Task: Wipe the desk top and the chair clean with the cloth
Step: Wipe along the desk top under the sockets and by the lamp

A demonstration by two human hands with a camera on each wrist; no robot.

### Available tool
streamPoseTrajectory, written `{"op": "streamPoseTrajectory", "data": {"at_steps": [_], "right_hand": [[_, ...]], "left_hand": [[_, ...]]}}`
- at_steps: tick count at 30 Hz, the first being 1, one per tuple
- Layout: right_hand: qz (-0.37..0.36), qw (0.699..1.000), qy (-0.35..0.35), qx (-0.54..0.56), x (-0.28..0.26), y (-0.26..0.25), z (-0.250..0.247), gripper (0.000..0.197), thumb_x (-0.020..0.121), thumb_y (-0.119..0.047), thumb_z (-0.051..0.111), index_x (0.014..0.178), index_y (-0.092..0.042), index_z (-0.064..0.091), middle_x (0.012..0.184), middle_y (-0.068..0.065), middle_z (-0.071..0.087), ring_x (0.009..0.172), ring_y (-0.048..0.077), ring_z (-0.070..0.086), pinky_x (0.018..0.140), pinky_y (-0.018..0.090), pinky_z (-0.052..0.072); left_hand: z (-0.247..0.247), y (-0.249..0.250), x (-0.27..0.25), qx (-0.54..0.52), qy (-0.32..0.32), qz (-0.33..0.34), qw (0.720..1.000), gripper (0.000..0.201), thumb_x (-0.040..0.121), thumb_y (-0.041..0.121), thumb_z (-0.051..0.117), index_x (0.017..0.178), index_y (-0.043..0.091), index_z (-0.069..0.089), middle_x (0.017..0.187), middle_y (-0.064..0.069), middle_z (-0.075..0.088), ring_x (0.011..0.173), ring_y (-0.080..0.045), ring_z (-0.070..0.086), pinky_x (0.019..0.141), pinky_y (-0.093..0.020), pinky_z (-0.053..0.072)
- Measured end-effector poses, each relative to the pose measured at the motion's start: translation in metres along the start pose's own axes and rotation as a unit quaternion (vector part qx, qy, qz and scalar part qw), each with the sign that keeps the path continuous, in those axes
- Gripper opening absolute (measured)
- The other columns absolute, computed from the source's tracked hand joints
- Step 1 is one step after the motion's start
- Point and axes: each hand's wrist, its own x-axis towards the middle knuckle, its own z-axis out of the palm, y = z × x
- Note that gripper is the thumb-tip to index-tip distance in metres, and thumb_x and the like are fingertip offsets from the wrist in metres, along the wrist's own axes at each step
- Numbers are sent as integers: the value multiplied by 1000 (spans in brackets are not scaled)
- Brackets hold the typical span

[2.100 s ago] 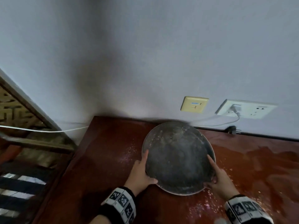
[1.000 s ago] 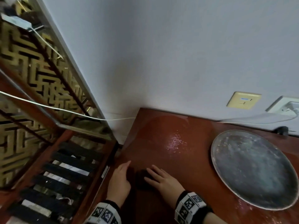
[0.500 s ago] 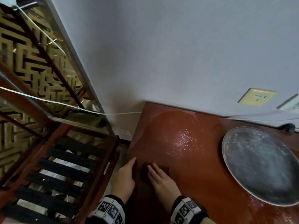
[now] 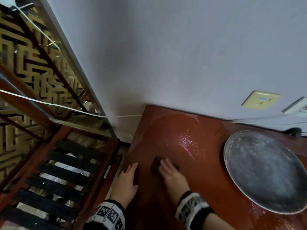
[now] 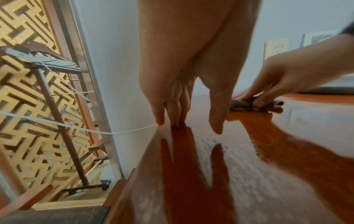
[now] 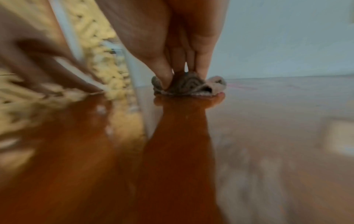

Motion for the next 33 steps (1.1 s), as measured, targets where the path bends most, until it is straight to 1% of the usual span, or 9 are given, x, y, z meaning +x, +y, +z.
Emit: {"op": "streamPoseTrajectory", "data": {"at_steps": [3, 7, 10, 13, 16, 20, 24, 29, 33], "right_hand": [[-46, 998, -30, -3, -17, 14, -1, 50, 69, -15, 33, 90, -27, 77, 111, -11, 67, 102, 7, 65, 87, 13, 46], [187, 981, 59, -6, -7, 94, -35, 56, 90, 3, 36, 142, -17, 35, 154, -3, 19, 142, 14, 22, 108, 27, 30], [302, 953, 20, -12, -3, 104, -50, 57, 94, -2, 36, 147, -13, 19, 157, 5, 7, 145, 20, 5, 110, 32, 29], [208, 978, 2, 16, 6, 61, -30, 67, 85, 6, 48, 146, -13, 27, 156, 6, 12, 144, 21, 12, 111, 35, 32], [77, 996, 42, 8, 1, 40, -19, 75, 47, 6, 83, 117, -14, 66, 133, 1, 55, 121, 17, 54, 84, 25, 54], [233, 972, 17, 28, 18, 106, -51, 63, 89, 7, 38, 146, -16, 26, 157, 1, 10, 145, 17, 9, 111, 29, 25], [309, 951, -1, -17, 33, 96, -56, 56, 94, 1, 32, 147, -12, 20, 157, 6, 8, 145, 24, 6, 109, 36, 29], [150, 987, -41, -31, 16, 46, -39, 61, 96, 6, 26, 150, -12, 4, 157, 3, -8, 145, 20, -6, 113, 34, 23], [294, 954, -9, -60, 31, 98, -58, 50, 96, 2, 27, 145, -4, 21, 155, 13, 13, 143, 27, 10, 113, 38, 26]], "left_hand": [[4, 9, 8, 2, -13, 1, 1000, 84, 91, 19, 61, 151, 31, 4, 159, -2, 7, 145, -30, 13, 114, -32, 22], [4, 12, 14, -1, -8, -8, 1000, 86, 89, 19, 63, 151, 31, 4, 159, -1, 7, 145, -30, 14, 114, -32, 23], [3, 14, 17, 3, -12, -9, 1000, 89, 89, 22, 64, 151, 31, 1, 159, 0, 4, 145, -30, 14, 114, -33, 23], [3, 18, 23, 9, -13, 12, 1000, 94, 86, 25, 68, 151, 27, 1, 159, 1, -1, 146, -22, 8, 116, -30, 17], [0, 23, 29, 12, -14, 35, 999, 97, 83, 24, 70, 151, 23, 1, 159, 2, -3, 146, -13, 3, 115, -26, 15], [-3, 22, 31, 6, -14, 33, 999, 98, 83, 24, 71, 151, 26, 2, 159, 4, -3, 145, -14, 12, 113, -26, 26], [-3, 23, 30, 7, -10, 40, 999, 96, 83, 22, 71, 151, 26, 4, 159, 5, -4, 146, -12, 6, 114, -26, 20], [-7, 25, 34, 10, -15, 39, 999, 98, 81, 22, 73, 151, 25, 5, 159, 5, -5, 146, -10, 5, 114, -26, 20], [-7, 25, 33, 6, -14, 41, 999, 97, 81, 22, 72, 151, 25, 5, 159, 7, -5, 146, -9, 4, 114, -26, 21]]}}
